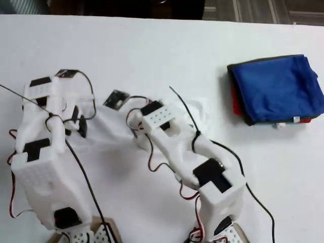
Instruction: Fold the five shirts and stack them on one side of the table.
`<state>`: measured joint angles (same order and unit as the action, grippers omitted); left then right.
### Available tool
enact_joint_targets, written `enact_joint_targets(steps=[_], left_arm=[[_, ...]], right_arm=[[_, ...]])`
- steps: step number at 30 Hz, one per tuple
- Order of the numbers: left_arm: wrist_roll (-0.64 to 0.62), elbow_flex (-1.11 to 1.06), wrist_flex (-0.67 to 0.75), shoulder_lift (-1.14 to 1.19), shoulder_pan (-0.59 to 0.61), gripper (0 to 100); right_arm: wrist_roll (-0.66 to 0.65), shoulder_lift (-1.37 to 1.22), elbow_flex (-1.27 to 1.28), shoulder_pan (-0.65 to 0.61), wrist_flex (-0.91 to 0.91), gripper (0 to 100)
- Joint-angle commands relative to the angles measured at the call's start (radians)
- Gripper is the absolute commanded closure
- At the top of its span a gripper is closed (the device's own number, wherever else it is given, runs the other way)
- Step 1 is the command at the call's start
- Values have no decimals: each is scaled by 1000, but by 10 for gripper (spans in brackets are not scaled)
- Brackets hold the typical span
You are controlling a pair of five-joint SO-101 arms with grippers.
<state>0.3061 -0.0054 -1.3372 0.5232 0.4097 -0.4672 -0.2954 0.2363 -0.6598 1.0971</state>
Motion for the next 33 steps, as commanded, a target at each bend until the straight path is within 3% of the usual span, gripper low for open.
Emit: enact_joint_targets(steps=[1,5,8,14,18,25,30,33], left_arm=[[-8,13,44,6,8,812],[-8,24,23,-8,8,812],[-8,79,-86,-43,9,812],[-2,157,-209,-118,14,812],[-18,205,-140,-126,-8,812],[-51,185,61,-81,-78,812],[-51,243,68,86,-77,812],[-48,334,0,176,-51,812]], right_arm=[[0,68,-5,10,48,978],[0,182,-5,67,48,978],[0,272,-5,128,51,978],[8,355,-43,331,-71,978],[8,225,-138,446,-153,978],[8,-133,-430,456,-44,978],[3,-309,-617,486,99,978],[2,-381,-706,532,127,978]])
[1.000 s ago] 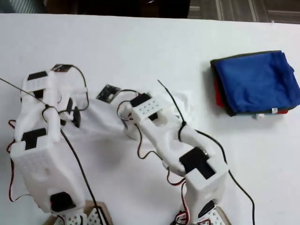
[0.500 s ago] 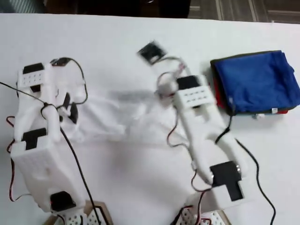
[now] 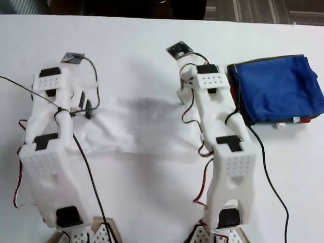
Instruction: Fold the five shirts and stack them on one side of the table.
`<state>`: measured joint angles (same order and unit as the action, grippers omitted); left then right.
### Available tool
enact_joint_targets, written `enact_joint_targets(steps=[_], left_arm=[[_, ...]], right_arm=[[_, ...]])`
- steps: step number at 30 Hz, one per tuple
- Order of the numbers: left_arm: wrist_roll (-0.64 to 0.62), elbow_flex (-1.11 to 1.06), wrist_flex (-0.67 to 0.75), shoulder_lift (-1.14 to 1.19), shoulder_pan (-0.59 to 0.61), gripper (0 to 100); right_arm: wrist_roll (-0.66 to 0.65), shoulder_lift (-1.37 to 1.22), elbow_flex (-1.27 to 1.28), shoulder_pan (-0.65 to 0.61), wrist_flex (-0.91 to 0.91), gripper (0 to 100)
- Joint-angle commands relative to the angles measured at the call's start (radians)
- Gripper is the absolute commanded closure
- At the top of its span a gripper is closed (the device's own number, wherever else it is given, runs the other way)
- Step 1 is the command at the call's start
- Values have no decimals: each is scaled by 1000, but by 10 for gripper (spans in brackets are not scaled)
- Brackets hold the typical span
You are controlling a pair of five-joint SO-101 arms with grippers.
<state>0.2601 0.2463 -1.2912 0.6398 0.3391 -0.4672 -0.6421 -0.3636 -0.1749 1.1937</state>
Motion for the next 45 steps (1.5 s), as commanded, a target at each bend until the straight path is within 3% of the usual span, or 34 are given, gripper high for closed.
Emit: enact_joint_targets(steps=[1,8,15,21,29,34,41,45], left_arm=[[-2,125,-80,87,28,812],[54,432,-299,285,91,812],[51,739,-479,381,95,812],[46,785,-496,296,97,812],[46,516,-494,37,94,812],[54,219,-466,-181,87,812],[98,-409,-114,-493,74,810],[107,-647,49,-589,86,810]], right_arm=[[2,-56,-129,64,31,978],[0,-137,-232,108,47,978],[2,-99,-399,77,220,978],[2,15,-485,71,378,978],[8,111,-482,7,496,978],[44,114,-482,-47,498,978],[63,128,-390,-96,492,978],[63,199,-241,-101,421,978]])
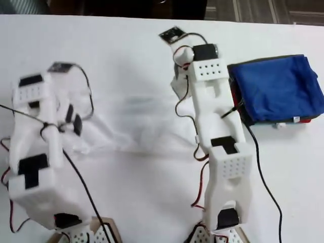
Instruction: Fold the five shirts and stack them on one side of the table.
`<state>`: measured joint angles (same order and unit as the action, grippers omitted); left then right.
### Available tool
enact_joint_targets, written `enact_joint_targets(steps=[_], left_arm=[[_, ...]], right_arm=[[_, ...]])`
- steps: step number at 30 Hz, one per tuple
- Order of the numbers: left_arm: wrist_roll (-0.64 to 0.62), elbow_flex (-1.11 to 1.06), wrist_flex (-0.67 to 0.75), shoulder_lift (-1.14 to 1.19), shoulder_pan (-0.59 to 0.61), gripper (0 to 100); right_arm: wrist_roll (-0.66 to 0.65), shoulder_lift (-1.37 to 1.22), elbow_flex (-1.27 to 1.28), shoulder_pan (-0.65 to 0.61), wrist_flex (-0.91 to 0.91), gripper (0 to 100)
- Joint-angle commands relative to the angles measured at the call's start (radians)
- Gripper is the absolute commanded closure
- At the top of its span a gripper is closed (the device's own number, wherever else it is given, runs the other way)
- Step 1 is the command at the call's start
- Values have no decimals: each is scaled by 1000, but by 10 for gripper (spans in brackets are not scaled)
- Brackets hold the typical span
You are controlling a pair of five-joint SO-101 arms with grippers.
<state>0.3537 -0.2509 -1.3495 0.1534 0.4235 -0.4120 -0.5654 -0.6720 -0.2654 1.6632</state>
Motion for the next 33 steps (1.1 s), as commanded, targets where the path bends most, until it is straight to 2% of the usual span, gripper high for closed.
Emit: enact_joint_targets(steps=[1,6,11,14,22,27,33], left_arm=[[21,-180,135,-109,8,810],[48,-231,219,-92,64,810],[97,-228,267,-61,110,810],[103,-228,273,-48,109,810],[103,-228,273,-29,104,810],[103,-228,270,-31,106,810],[101,-180,224,-32,103,811]], right_arm=[[8,156,121,-12,-77,978],[3,378,509,-10,-246,978],[2,604,979,-2,-506,978],[2,674,1126,-2,-585,978],[0,604,1208,91,-615,978],[-81,576,1208,157,-662,978],[-83,748,1157,117,-573,978]])
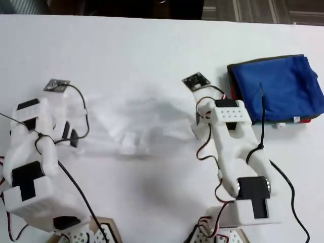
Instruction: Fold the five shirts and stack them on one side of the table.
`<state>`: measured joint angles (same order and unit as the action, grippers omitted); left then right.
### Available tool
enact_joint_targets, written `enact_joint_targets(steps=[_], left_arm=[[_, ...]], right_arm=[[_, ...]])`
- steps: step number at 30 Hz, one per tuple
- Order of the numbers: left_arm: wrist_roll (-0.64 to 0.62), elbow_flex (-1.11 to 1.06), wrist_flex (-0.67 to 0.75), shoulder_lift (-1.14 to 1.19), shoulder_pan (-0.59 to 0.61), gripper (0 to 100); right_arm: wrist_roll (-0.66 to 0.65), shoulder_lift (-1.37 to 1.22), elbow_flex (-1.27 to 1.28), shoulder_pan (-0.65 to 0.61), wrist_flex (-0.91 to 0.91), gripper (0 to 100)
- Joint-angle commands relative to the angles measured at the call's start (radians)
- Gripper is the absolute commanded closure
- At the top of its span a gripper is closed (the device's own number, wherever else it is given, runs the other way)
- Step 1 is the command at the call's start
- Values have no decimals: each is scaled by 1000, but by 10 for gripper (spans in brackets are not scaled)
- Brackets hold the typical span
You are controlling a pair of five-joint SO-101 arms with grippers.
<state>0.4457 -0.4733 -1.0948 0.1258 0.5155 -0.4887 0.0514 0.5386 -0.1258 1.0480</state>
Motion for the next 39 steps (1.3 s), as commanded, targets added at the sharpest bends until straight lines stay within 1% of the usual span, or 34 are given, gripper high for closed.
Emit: enact_joint_targets(steps=[1,4,7,9,11,16,19,23,30,34,38,39], left_arm=[[8,62,-55,-5,11,811],[3,137,-129,-5,11,811],[2,203,-183,-5,11,811],[0,242,-212,-5,12,811],[0,280,-233,-5,15,811],[0,329,-230,2,54,811],[2,331,-230,2,92,811],[2,329,-230,2,127,811],[2,331,-230,2,157,811],[2,331,-230,2,155,810],[-6,332,-219,2,155,809],[-32,332,-199,2,155,808]], right_arm=[[-5,183,-61,-41,64,978],[0,318,-58,-151,105,978],[78,349,-26,-289,107,978],[147,314,-11,-361,73,978],[187,257,-9,-415,28,978],[193,68,-26,-499,-61,978],[193,-15,-92,-527,-62,978],[198,-117,-198,-533,-67,978],[193,-306,-327,-510,-61,978],[193,-255,-350,-498,10,978],[193,-47,-367,-467,136,978],[192,21,-365,-456,156,978]])
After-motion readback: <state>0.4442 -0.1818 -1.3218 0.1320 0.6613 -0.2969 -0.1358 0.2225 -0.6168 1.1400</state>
